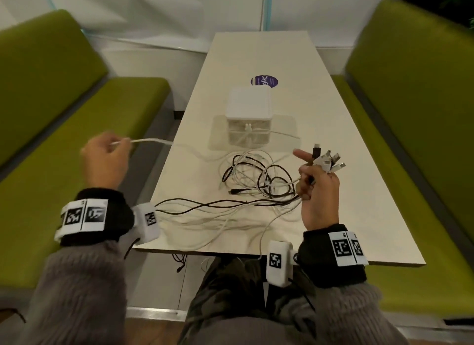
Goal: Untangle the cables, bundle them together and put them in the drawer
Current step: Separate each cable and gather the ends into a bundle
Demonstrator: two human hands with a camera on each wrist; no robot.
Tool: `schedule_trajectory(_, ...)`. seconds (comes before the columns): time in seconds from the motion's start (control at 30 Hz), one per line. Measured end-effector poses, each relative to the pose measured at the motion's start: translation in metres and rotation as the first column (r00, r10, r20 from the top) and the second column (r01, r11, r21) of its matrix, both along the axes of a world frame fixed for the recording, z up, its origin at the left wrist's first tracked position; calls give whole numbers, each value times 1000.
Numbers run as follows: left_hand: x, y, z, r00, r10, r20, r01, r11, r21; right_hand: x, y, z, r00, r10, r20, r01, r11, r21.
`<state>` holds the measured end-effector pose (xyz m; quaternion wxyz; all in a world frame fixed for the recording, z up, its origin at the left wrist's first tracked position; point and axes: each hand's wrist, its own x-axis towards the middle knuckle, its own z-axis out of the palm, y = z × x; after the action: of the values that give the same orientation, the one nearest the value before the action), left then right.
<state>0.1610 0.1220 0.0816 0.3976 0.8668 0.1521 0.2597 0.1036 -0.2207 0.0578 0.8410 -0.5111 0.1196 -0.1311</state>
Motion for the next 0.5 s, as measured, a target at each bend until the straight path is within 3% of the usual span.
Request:
schedule_trajectory(0.1, -12, 40, -22, 931, 307, -196, -295, 951, 86, -1, 6, 1, 999, 38, -9, -38, 999, 15)
schedule_trajectory(0.17, -20, 38, -25, 839, 375, -395, -293, 922, 254, -1, 11, 2, 998, 64, -28, -63, 998, 19)
schedule_trajectory(0.2, -23, 30, -24, 822, 366, -436, -264, 924, 277, -2, 14, 3, 996, 83, -34, -82, 996, 15)
schedule_trajectory(0.23, -26, 15, -18, 850, 320, -419, -228, 939, 256, -2, 17, 4, 994, 106, -39, -106, 994, 9)
schedule_trajectory(0.3, -28, -23, -9, 981, 78, -177, -30, 966, 255, -4, 25, 7, 986, 161, -47, -161, 987, -5)
schedule_trajectory(0.33, -29, -45, -4, 994, -106, -24, 108, 955, 276, -5, 28, 8, 981, 188, -44, -188, 982, -5)
schedule_trajectory(0.4, -36, -91, 9, 886, -456, 83, 426, 872, 241, -7, 35, 9, 972, 232, -30, -232, 973, 5)
schedule_trajectory(0.5, -55, -150, 17, 633, -762, -135, 773, 633, 53, -9, 42, 8, 967, 255, -5, -255, 967, -4)
